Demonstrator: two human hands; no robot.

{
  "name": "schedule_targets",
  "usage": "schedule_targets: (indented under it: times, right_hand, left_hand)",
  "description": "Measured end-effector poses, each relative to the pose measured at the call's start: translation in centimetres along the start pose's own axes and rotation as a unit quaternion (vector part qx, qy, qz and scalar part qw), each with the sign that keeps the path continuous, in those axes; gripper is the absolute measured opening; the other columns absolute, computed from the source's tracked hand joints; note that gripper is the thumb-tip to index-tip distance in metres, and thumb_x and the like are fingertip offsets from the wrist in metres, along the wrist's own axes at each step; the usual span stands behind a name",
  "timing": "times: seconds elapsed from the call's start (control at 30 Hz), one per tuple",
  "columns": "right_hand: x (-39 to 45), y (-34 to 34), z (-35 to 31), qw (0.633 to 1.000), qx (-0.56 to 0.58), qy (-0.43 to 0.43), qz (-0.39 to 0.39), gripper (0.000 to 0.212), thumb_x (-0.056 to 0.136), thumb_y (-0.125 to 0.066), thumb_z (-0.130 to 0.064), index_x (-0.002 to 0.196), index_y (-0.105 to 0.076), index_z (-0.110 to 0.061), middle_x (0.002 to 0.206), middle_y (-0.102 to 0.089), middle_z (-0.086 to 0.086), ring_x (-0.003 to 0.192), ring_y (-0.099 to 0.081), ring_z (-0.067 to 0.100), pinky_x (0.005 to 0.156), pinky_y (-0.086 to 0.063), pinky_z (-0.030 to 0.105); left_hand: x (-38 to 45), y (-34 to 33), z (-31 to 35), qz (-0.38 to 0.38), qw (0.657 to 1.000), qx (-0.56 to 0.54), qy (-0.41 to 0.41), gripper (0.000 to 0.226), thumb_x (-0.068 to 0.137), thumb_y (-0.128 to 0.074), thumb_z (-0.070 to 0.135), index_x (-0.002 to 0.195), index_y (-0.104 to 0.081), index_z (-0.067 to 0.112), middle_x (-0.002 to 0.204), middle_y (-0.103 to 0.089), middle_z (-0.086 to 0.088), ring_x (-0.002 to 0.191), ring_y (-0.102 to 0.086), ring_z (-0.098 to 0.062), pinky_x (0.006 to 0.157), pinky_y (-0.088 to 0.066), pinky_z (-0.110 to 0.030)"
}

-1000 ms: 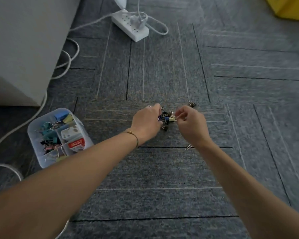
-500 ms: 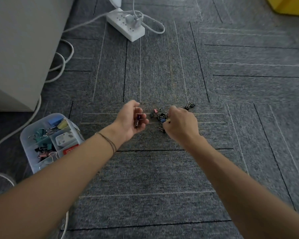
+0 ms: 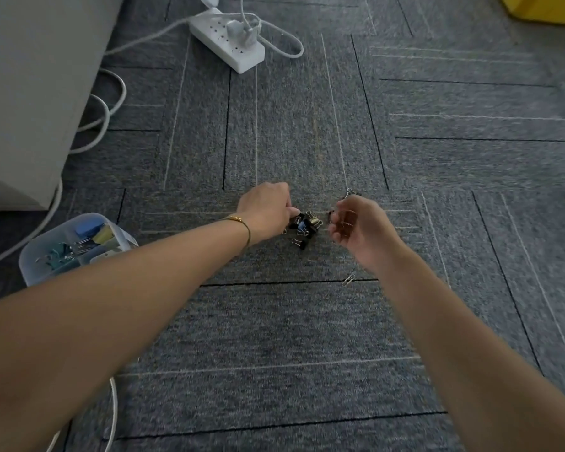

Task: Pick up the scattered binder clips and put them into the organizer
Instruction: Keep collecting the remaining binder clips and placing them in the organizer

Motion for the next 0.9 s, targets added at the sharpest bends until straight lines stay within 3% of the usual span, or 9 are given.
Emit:
schedule_targets:
  times: [0.1, 0.23, 0.3, 0.4, 0.47, 0.57, 0.67, 0.73, 0.9]
  right_hand:
    - [0.8, -1.0, -1.0, 0.97, -0.232, 0.07, 0.016, 0.01, 0.095, -0.062, -0.017, 0.089, -0.062, -0.009, 0.067, -0.054, 0.0, 0.056, -0.048, 0.012, 0.053, -0.039, 0.027]
    - [1.1, -3.6, -2.4, 0.838, -0.499, 0.213, 0.052, 0.015, 0.092, -0.068, -0.029, 0.097, -0.067, -0.015, 0.084, -0.067, -0.002, 0.072, -0.062, 0.018, 0.065, -0.053, 0.036]
    - [0.9, -5.0, -2.4, 0.766, -0.589, 0.25, 0.054, 0.016, 0.091, -0.068, -0.034, 0.103, -0.066, -0.023, 0.09, -0.067, -0.003, 0.079, -0.064, 0.02, 0.067, -0.052, 0.035]
    - [0.5, -6.5, -2.2, 0.678, -0.673, 0.291, 0.057, 0.018, 0.094, -0.064, -0.036, 0.108, -0.061, -0.024, 0.094, -0.068, 0.002, 0.084, -0.064, 0.026, 0.065, -0.047, 0.034]
    - [0.2, -7.1, -2.1, 0.649, -0.686, 0.323, 0.056, 0.019, 0.096, -0.064, -0.036, 0.109, -0.06, -0.022, 0.092, -0.07, 0.003, 0.079, -0.065, 0.027, 0.065, -0.051, 0.035]
    - [0.0, -7.5, -1.9, 0.635, -0.69, 0.343, 0.051, 0.019, 0.097, -0.063, -0.035, 0.11, -0.061, -0.021, 0.087, -0.072, 0.003, 0.074, -0.067, 0.027, 0.065, -0.056, 0.037]
    - [-0.2, -7.4, -2.1, 0.646, -0.678, 0.347, 0.054, 0.016, 0.096, -0.064, -0.033, 0.106, -0.064, -0.021, 0.084, -0.072, 0.002, 0.072, -0.066, 0.026, 0.063, -0.055, 0.036]
    - [-0.2, -7.3, -2.2, 0.651, -0.673, 0.346, 0.061, 0.01, 0.096, -0.064, -0.03, 0.098, -0.064, -0.02, 0.081, -0.071, 0.001, 0.072, -0.066, 0.025, 0.06, -0.05, 0.033]
    - [0.1, -6.4, -2.1, 0.681, -0.665, 0.299, 0.071, 0.009, 0.094, -0.065, -0.03, 0.092, -0.063, -0.022, 0.084, -0.068, -0.002, 0.075, -0.061, 0.021, 0.06, -0.043, 0.031]
  left_hand:
    - [-0.3, 0.0, -0.1, -0.001, 0.999, -0.036, -0.014, 0.017, 0.101, -0.062, 0.035, 0.098, -0.06, 0.018, 0.094, -0.063, 0.001, 0.087, -0.06, -0.019, 0.073, -0.046, -0.034]
    - [-0.9, 0.8, -1.6, 0.011, 0.96, -0.279, 0.007, 0.006, 0.098, -0.068, 0.021, 0.101, -0.063, 0.02, 0.084, -0.069, 0.001, 0.064, -0.063, -0.003, 0.056, -0.047, -0.019]
    - [-1.6, 0.1, -3.0, -0.028, 0.861, -0.501, 0.076, 0.01, 0.102, -0.058, 0.011, 0.107, -0.066, 0.015, 0.078, -0.067, -0.001, 0.052, -0.053, -0.004, 0.044, -0.039, -0.017]
    - [-3.2, -1.3, -3.6, -0.107, 0.657, -0.729, 0.161, 0.022, 0.101, -0.042, 0.01, 0.093, -0.063, 0.009, 0.071, -0.056, -0.001, 0.052, -0.046, -0.009, 0.04, -0.032, -0.017]
    - [-3.8, -2.1, -4.3, -0.118, 0.611, -0.756, 0.204, 0.026, 0.098, -0.042, 0.02, 0.077, -0.055, 0.014, 0.067, -0.054, -0.001, 0.052, -0.046, -0.012, 0.038, -0.032, -0.019]
    - [-3.9, -2.8, -5.8, -0.097, 0.672, -0.695, 0.238, 0.035, 0.099, -0.047, 0.031, 0.065, -0.045, 0.022, 0.055, -0.046, 0.004, 0.046, -0.04, -0.011, 0.037, -0.027, -0.021]
    - [-3.7, -1.8, -6.8, -0.04, 0.822, -0.525, 0.215, 0.033, 0.101, -0.055, 0.032, 0.07, -0.046, 0.021, 0.051, -0.038, 0.006, 0.043, -0.03, -0.012, 0.037, -0.023, -0.022]
    - [-3.6, -0.6, -6.5, 0.015, 0.908, -0.388, 0.159, 0.029, 0.099, -0.063, 0.034, 0.077, -0.053, 0.017, 0.056, -0.045, 0.006, 0.046, -0.036, -0.012, 0.04, -0.032, -0.022]
    - [-3.8, 0.0, -3.6, 0.026, 0.995, -0.087, 0.03, 0.026, 0.096, -0.063, 0.05, 0.103, -0.053, 0.027, 0.066, -0.059, 0.007, 0.052, -0.051, -0.01, 0.049, -0.036, -0.029]
Point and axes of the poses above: each hand's wrist, its own x-axis towards the middle knuckle, its own y-axis out of the back of the hand, z = x × y, the point moved 9 cm from there along x, towards the middle knuckle
